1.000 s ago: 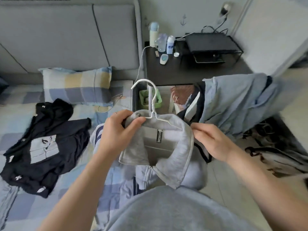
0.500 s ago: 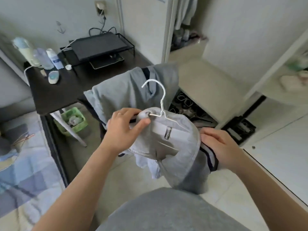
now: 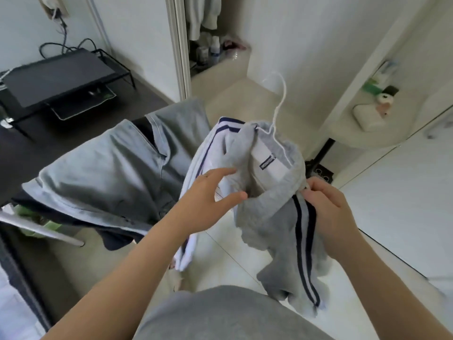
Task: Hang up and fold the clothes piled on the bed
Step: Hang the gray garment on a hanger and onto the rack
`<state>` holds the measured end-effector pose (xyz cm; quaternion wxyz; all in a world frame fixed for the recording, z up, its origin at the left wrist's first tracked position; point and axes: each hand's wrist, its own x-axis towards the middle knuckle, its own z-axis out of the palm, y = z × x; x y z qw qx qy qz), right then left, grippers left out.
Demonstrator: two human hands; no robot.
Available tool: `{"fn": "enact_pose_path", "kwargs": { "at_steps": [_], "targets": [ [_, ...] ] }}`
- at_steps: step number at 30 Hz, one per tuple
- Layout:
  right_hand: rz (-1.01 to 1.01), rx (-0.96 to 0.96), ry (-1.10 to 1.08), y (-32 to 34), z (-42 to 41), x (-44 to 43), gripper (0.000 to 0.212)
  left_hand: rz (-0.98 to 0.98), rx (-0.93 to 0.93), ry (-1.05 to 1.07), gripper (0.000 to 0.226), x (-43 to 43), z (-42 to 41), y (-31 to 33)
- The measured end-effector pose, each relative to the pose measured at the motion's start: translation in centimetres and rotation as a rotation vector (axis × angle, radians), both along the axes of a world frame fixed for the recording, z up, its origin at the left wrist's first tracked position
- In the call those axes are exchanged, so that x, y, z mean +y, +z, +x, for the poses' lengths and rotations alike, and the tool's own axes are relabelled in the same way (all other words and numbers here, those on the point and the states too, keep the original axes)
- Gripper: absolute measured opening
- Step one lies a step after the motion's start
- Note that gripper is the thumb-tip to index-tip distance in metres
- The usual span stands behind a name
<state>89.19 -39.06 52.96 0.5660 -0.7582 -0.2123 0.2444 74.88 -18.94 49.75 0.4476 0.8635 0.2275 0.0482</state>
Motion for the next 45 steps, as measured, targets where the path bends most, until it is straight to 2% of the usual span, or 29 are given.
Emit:
{"fn": "enact_pose_path", "kwargs": {
  "at_steps": [4, 10, 14, 21, 28, 32, 34, 37, 40, 45],
  "targets": [
    [0.085, -0.05, -0.137, 0.5, 1.4, 4.6, 0.018, -0.036, -0.009, -0.116, 0.06, 2.0, 2.3, 0.0],
    [0.309, -0.1, -0.295, 2.2, 4.1, 13.2, 0.032, 0.0, -0.077, -0.276, 0.061, 7.1, 5.8, 1.6],
    [0.401, -0.163, -0.314, 5.5, 6.4, 19.0, 0.004, 0.066, -0.064, -0.362, 0.068, 11.8, 7.4, 3.9],
    [0.495, -0.309, -0.325, 11.7, 10.5, 27.8, 0.014, 0.165, -0.213, -0.383, 0.054, 18.6, 12.4, 8.7],
    [0.64, -0.393, -0.342, 20.9, 15.5, 33.6, 0.013, 0.281, -0.409, -0.39, 0.05, 25.0, 19.0, 17.3],
    [0.679, -0.498, -0.331, 27.2, 19.5, 36.2, 0.014, 0.389, -0.529, -0.37, 0.033, 27.5, 22.9, 23.4],
    [0.7, -0.564, -0.306, 30.3, 21.6, 37.5, 0.02, 0.469, -0.568, -0.348, 0.028, 28.6, 25.0, 26.3],
    [0.73, -0.652, -0.267, 35.4, 24.9, 39.3, 0.033, 0.59, -0.614, -0.285, 0.034, 30.2, 28.4, 30.8],
    [0.738, -0.738, -0.254, 40.6, 28.3, 41.1, 0.039, 0.609, -0.652, -0.229, 0.025, 31.6, 31.9, 35.4],
    [0.735, -0.827, -0.257, 49.0, 33.8, 42.4, 0.043, 0.653, -0.662, -0.127, 0.041, 32.9, 37.5, 42.8]
  ]
}}
